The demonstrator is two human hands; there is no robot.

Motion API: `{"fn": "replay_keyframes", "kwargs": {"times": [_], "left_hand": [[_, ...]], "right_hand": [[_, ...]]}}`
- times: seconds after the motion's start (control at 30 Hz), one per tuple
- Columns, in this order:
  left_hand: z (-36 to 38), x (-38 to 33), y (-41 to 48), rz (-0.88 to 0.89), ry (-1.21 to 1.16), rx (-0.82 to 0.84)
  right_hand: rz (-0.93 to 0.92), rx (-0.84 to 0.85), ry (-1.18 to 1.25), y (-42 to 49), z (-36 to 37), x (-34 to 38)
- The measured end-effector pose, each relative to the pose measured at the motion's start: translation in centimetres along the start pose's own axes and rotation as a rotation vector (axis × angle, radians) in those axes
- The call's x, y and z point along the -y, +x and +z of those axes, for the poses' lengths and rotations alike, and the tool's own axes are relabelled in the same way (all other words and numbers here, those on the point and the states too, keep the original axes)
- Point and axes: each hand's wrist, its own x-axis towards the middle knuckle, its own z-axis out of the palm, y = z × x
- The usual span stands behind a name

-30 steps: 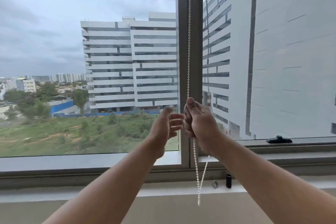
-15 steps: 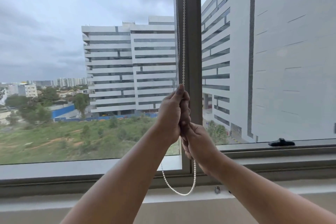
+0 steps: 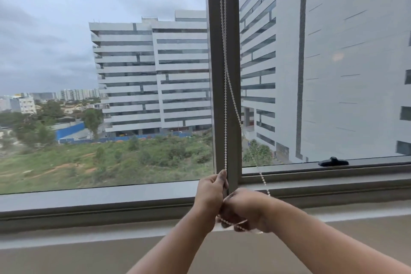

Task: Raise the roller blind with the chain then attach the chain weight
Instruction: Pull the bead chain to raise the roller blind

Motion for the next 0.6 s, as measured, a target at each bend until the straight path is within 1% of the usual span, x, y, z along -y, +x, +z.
{"fn": "replay_keyframes", "kwargs": {"times": [0.07, 0.1, 0.13, 0.2, 0.23, 0.27, 0.37, 0.5, 0.57, 0.6], "left_hand": [[-0.1, -0.2, -0.7, -0.008, -0.016, 0.005], [-0.2, -0.1, -1.0, -0.006, -0.023, 0.011], [-0.2, -0.1, -1.3, 0.0, -0.032, 0.018], [-0.2, 0.1, -1.5, 0.015, -0.04, 0.049], [-0.1, 0.3, -1.7, 0.024, -0.043, 0.08], [-0.1, 0.3, -1.9, 0.039, -0.05, 0.119], [0.0, -0.3, -2.8, 0.125, -0.053, 0.176], [-0.7, -4.4, -2.6, 0.327, -0.025, 0.112], [-0.5, -7.8, -2.1, 0.426, -0.107, 0.119], [-0.3, -9.8, -1.8, 0.438, -0.167, 0.105]], "right_hand": [[-0.091, -0.174, 0.017, -0.1, -1.7, 2.7], [-0.173, -0.261, 0.102, -0.1, -2.4, 4.1], [-0.261, -0.302, 0.248, -0.3, -3.0, 5.5], [-0.432, -0.277, 0.602, -0.8, -3.6, 7.7], [-0.505, -0.268, 0.737, -1.0, -3.5, 8.4], [-0.558, -0.281, 0.807, -1.0, -3.5, 8.8], [-0.646, -0.314, 0.831, -1.1, -2.9, 8.7], [-0.693, -0.245, 0.84, -1.4, -2.4, 8.8], [-0.705, -0.213, 0.823, -1.4, -1.9, 9.1], [-0.708, -0.206, 0.804, -1.5, -1.6, 9.2]]}}
